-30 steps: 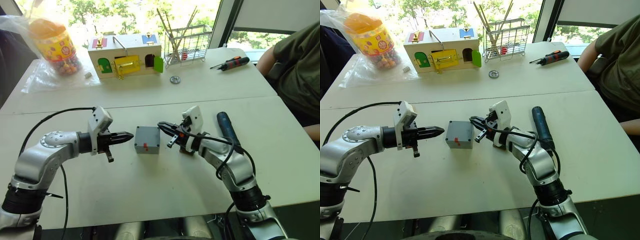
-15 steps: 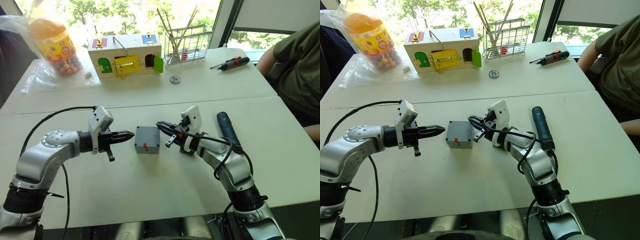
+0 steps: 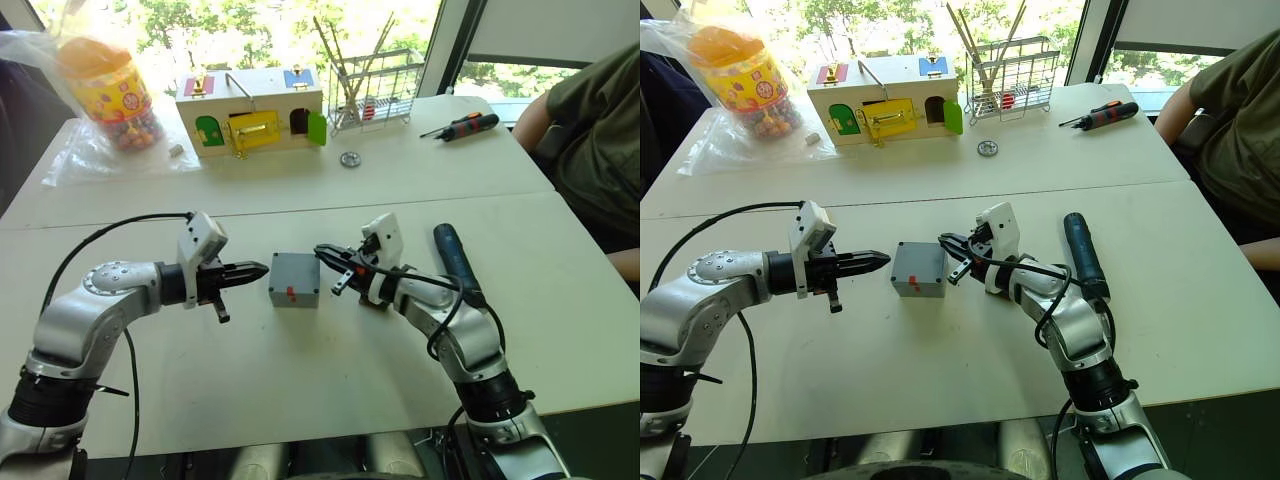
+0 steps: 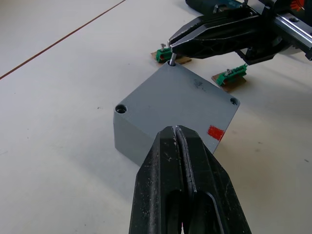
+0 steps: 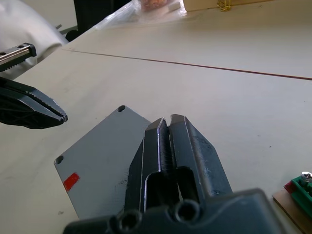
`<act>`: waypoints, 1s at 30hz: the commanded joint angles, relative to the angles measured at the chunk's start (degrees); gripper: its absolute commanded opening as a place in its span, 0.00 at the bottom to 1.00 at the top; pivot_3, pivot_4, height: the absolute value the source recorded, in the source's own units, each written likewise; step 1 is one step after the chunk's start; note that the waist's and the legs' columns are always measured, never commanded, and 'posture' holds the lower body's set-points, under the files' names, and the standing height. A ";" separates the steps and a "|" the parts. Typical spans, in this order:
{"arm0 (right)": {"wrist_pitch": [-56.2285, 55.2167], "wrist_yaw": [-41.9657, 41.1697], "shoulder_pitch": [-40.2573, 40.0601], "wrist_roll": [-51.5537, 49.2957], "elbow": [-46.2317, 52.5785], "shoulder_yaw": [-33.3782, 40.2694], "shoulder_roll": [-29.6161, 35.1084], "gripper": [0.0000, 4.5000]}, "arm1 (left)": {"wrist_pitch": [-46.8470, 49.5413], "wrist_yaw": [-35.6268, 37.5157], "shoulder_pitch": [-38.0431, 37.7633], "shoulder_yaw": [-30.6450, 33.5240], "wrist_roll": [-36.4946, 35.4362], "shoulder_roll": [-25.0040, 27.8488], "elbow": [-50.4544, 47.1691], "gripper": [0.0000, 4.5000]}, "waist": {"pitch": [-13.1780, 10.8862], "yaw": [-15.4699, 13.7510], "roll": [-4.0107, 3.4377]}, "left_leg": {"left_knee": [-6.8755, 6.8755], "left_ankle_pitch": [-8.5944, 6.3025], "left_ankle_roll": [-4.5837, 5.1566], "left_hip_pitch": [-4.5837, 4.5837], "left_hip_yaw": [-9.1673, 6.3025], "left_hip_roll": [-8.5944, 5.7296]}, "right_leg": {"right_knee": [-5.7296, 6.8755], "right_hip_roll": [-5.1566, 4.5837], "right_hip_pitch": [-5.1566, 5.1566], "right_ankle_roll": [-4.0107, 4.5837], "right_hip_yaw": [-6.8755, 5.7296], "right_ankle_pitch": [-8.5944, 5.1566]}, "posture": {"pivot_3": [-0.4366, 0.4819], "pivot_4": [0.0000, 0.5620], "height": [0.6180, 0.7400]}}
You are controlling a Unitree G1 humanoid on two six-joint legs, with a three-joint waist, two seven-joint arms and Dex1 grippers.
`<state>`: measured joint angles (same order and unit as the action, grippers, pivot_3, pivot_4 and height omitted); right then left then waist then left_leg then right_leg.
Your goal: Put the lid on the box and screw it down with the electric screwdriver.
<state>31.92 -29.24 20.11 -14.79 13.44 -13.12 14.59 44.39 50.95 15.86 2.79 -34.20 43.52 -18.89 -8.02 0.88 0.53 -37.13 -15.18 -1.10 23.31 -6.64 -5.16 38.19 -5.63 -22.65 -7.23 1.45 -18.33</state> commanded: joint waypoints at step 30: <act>51.03 -8.36 11.00 -21.61 14.51 25.92 39.84 0.92 | -0.70 9.27 12.18 -12.15 -1.31 -1.03 -8.75 0.00 | -0.28 -0.17 -0.39 | 0.00 -0.12 0.21 0.09 0.03 0.01 | -0.11 -0.12 0.02 0.01 -0.01 0.00 | 0.48 0.27 1.00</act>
<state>75.18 -33.75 29.66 -33.19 28.48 12.26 48.94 45.44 58.60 27.26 -7.60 -35.61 42.45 -24.90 -8.30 0.71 0.14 -37.11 -15.39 -0.72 23.41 -6.58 -5.18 38.09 -5.79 -22.63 -7.22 1.43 -18.33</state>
